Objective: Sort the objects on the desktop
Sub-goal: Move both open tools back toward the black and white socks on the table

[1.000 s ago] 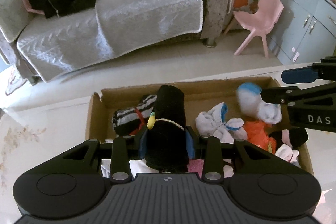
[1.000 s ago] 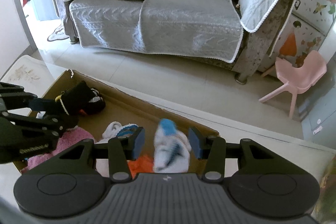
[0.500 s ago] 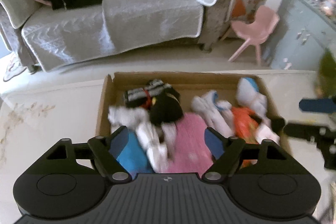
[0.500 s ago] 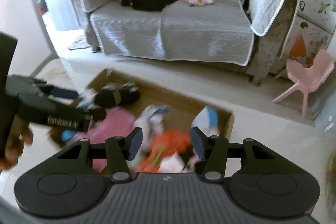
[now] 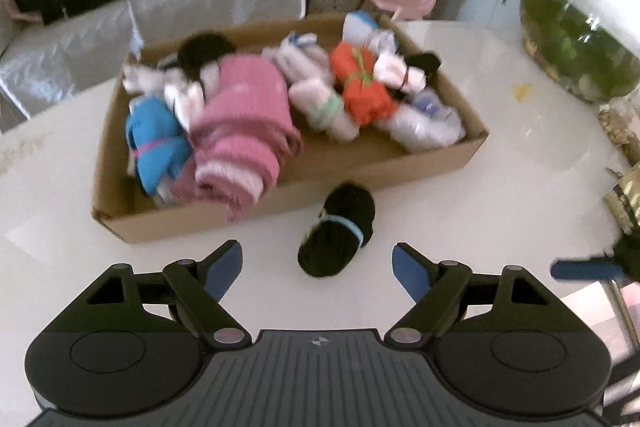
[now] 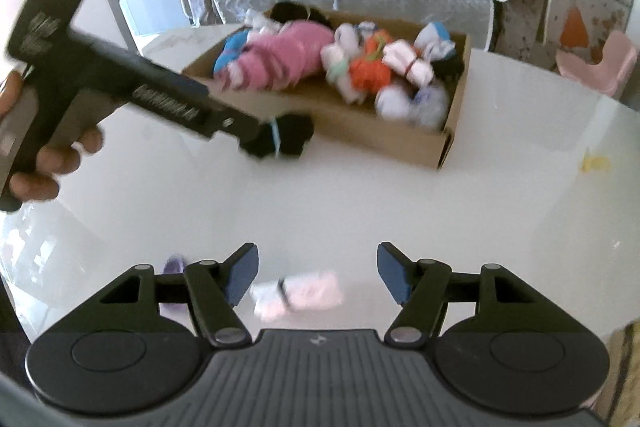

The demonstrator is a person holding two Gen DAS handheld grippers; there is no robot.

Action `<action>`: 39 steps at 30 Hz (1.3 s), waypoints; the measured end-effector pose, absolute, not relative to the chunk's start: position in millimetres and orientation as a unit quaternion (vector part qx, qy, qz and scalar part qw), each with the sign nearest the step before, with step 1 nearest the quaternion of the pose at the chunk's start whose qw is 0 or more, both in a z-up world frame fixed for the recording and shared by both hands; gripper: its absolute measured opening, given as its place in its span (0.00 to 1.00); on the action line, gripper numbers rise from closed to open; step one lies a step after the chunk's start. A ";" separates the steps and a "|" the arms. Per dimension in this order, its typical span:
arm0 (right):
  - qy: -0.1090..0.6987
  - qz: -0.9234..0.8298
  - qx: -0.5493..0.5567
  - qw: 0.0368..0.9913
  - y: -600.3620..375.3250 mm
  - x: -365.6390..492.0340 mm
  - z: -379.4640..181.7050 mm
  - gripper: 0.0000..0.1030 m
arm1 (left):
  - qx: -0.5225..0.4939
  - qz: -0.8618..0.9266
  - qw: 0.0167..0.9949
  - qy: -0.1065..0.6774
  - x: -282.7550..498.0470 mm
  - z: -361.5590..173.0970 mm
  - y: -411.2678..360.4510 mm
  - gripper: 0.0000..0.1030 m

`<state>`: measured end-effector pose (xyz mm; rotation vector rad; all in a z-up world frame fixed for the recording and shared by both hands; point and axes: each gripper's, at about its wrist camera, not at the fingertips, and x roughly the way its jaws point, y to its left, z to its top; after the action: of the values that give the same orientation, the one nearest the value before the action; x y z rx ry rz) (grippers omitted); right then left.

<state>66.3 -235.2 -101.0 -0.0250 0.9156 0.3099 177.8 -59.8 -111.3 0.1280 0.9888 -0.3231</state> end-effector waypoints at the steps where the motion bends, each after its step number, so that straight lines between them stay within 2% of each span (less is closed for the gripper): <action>1: 0.438 0.151 -0.016 0.886 -234.5 60.5 -104.2 0.64 | 0.060 -0.150 0.866 0.473 178.9 -114.3 -60.7 0.84; 10: 0.437 0.122 -0.015 0.891 -234.0 65.3 -125.9 0.64 | 0.046 -0.140 0.869 0.473 197.1 -135.3 -65.4 0.80; 23: 0.425 0.134 0.001 0.895 -229.5 50.3 -139.2 0.58 | 0.055 -0.148 0.867 0.472 200.6 -153.6 -75.3 0.77; 28: 0.423 0.132 0.010 0.897 -228.2 56.1 -139.6 0.50 | 0.066 -0.149 0.869 0.467 199.4 -153.8 -81.0 0.70; 30: 0.421 0.133 0.006 0.898 -225.9 56.1 -139.9 0.46 | 0.072 -0.149 0.870 0.464 198.6 -153.7 -83.5 0.63; 31: 0.419 0.131 0.005 0.898 -225.3 56.4 -140.0 0.44 | 0.076 -0.151 0.871 0.461 197.4 -153.3 -85.0 0.56; 32: 0.418 0.126 0.003 0.900 -225.0 56.2 -139.9 0.35 | 0.076 -0.155 0.871 0.460 197.0 -152.9 -86.4 0.54; 33: 0.417 0.123 0.004 0.901 -225.4 56.9 -140.4 0.29 | 0.075 -0.158 0.870 0.461 196.7 -152.4 -87.4 0.53; 36: 0.418 0.119 0.010 0.901 -228.1 58.1 -140.0 0.24 | 0.076 -0.167 0.869 0.460 194.6 -151.9 -89.1 0.51; 39: 0.419 0.119 0.015 0.900 -229.5 58.2 -140.4 0.23 | 0.072 -0.166 0.869 0.460 192.9 -151.7 -87.9 0.50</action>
<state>58.2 -229.5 -140.4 0.0312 0.8666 0.2459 192.9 -87.9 -151.7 0.1507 0.9629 -0.3465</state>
